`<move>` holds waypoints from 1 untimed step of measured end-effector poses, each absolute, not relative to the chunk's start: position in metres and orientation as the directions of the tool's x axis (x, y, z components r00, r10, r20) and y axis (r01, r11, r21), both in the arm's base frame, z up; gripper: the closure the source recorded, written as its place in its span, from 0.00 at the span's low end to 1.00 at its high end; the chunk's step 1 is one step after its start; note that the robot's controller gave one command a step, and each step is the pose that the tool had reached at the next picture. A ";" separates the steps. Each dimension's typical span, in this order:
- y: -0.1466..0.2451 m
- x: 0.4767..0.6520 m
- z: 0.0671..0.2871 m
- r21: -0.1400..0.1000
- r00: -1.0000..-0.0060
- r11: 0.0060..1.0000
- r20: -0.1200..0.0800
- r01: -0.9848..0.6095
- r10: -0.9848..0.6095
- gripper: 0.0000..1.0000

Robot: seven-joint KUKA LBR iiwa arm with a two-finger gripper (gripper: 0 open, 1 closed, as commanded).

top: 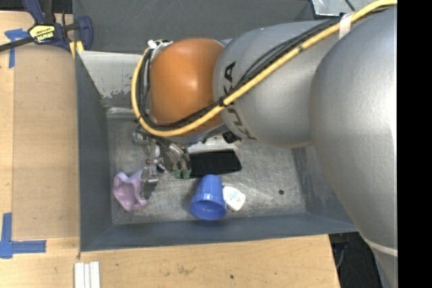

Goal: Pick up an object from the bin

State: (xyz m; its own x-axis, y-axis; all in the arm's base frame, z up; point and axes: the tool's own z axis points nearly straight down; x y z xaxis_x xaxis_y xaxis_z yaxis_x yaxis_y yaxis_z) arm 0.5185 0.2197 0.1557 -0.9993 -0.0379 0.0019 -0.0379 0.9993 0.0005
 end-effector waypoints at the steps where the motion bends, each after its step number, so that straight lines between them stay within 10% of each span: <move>1: 0.223 0.517 0.157 0.000 -0.992 0.992 0.000 -0.125 -0.125 0.00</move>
Offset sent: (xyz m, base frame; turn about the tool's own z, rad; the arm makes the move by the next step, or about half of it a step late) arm -0.0039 -0.0024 -0.0857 -0.2463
